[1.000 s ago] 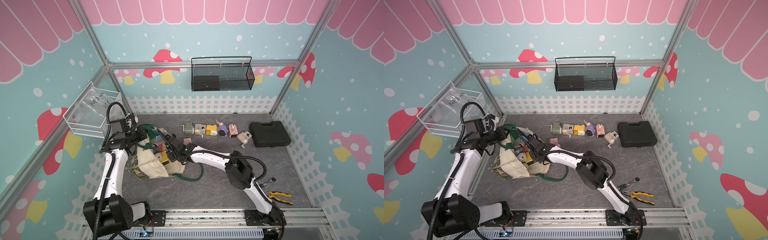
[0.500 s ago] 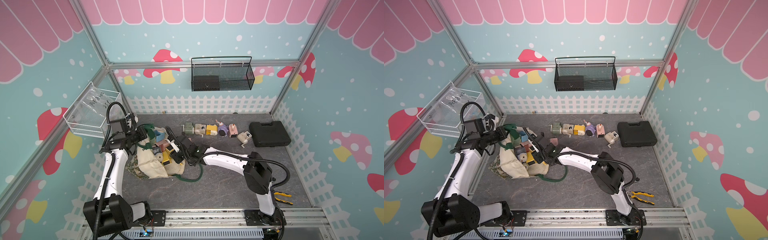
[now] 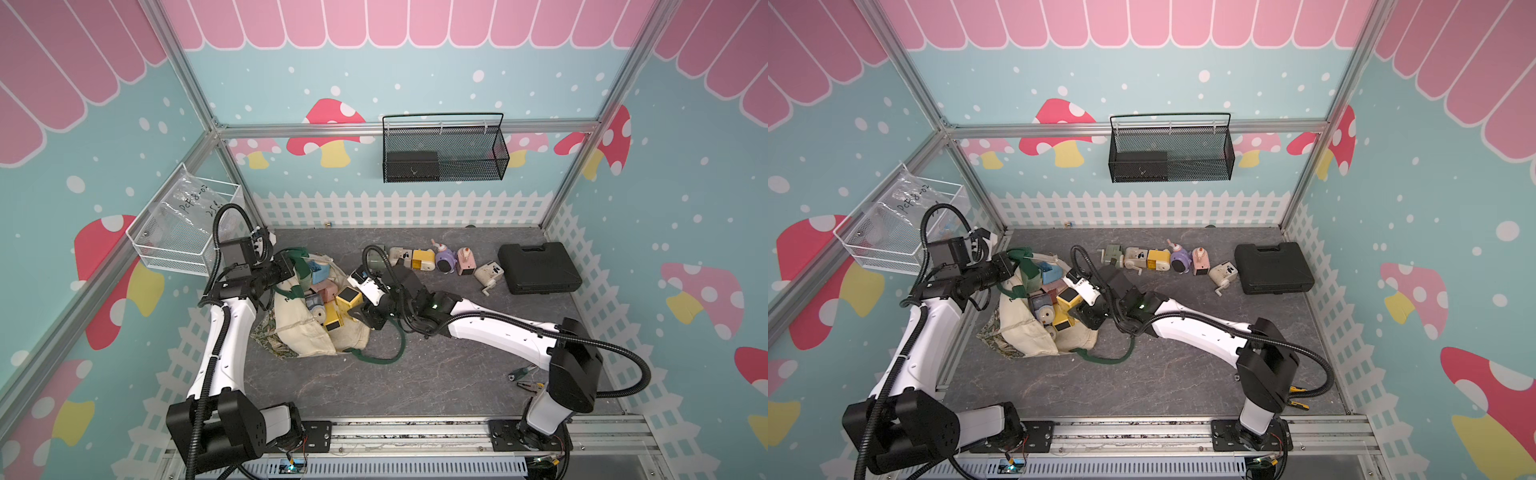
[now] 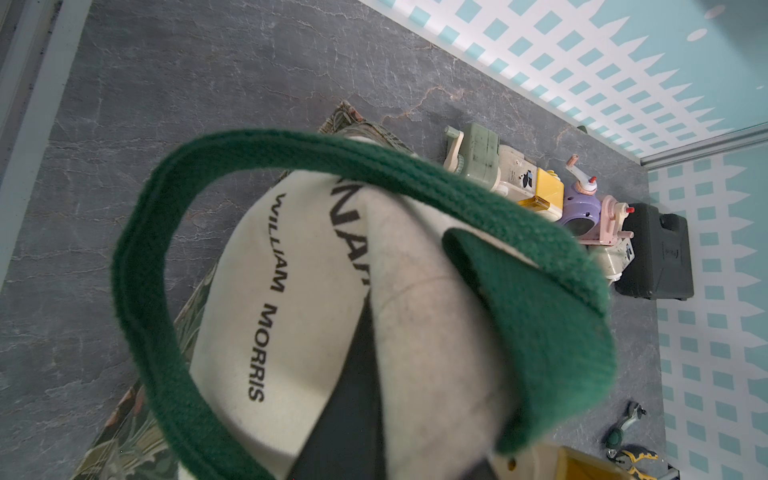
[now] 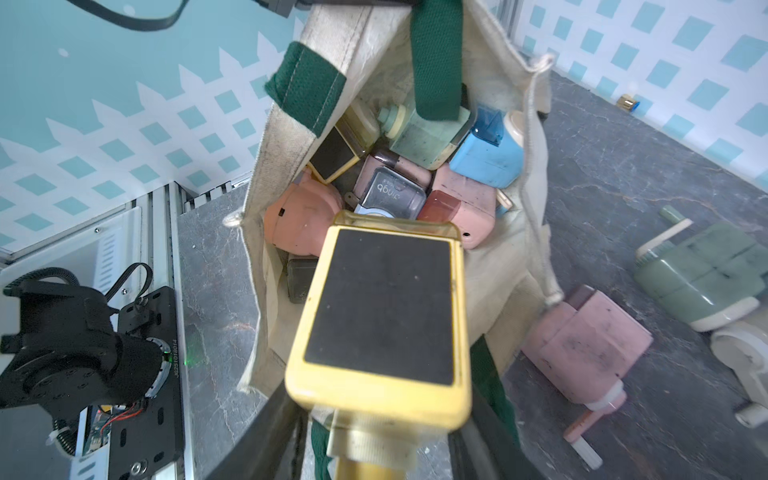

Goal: Take out the pencil sharpeners from the tote bags
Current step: Pick up the pencil sharpener from the canvas bag, then place the pencil sharpener at the center of the board.

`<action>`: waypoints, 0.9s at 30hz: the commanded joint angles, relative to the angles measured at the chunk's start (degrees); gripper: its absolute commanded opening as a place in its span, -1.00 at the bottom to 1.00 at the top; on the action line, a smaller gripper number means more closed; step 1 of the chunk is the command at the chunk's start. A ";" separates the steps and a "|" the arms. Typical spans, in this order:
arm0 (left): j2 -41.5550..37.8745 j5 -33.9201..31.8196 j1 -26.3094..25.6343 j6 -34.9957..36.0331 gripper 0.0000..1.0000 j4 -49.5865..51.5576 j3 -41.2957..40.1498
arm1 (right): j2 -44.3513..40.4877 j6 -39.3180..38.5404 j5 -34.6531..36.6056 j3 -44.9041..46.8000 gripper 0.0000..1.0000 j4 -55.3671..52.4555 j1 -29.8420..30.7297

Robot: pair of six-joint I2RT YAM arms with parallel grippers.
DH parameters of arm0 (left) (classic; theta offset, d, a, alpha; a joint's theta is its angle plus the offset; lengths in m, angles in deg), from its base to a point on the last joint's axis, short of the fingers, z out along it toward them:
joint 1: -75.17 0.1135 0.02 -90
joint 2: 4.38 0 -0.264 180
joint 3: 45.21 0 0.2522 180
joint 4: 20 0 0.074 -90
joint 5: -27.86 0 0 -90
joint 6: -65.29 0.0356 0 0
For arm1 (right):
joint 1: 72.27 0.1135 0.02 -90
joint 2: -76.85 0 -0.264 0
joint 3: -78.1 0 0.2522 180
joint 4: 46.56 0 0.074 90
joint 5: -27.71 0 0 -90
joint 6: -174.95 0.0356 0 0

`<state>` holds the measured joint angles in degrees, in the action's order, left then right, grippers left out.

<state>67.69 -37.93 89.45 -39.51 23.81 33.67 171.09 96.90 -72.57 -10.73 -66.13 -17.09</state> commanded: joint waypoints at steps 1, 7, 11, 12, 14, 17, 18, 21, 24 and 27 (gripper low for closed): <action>-1.08 2.58 0.24 -0.40 -1.00 -7.35 0.92 | -5.49 -1.13 -2.37 4.94 -0.37 2.97 -4.29; -0.90 2.80 0.21 -0.42 -1.00 -7.44 0.97 | -12.18 3.11 -8.73 15.58 -0.37 7.32 -15.73; -0.97 2.82 0.29 -0.46 -1.00 -7.38 0.93 | -9.85 5.08 -10.64 17.07 -0.38 7.81 -21.61; -0.97 2.78 0.23 -0.48 -1.00 -7.42 0.94 | -8.71 5.80 -10.97 16.97 -0.38 7.95 -22.77; -1.06 2.61 0.26 -0.48 -1.00 -7.39 0.86 | -5.71 7.65 -12.05 16.85 -0.39 8.86 -25.21; -1.08 2.69 0.22 -0.48 -1.00 -7.46 0.80 | -1.24 7.36 -13.92 15.12 -0.39 8.78 -26.94; -1.06 2.69 0.25 -0.47 -1.00 -7.44 0.89 | 0.29 7.18 -14.21 14.40 -0.40 8.82 -27.20; -0.97 2.82 0.25 -0.52 -1.00 -7.44 0.91 | 4.54 7.61 -14.85 11.94 -0.40 8.58 -27.90; -1.06 2.70 0.22 -0.48 -1.00 -7.38 0.89 | 8.47 8.64 -18.20 9.51 -0.41 8.82 -28.13; -1.14 2.61 0.23 -0.40 -1.00 -7.34 0.89 | 11.48 9.70 -20.66 7.74 -0.41 9.98 -28.11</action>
<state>67.74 -37.93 89.45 -39.51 23.70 33.67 181.28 105.18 -88.53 -0.35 -59.61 -45.07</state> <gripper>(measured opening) 0.045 0.500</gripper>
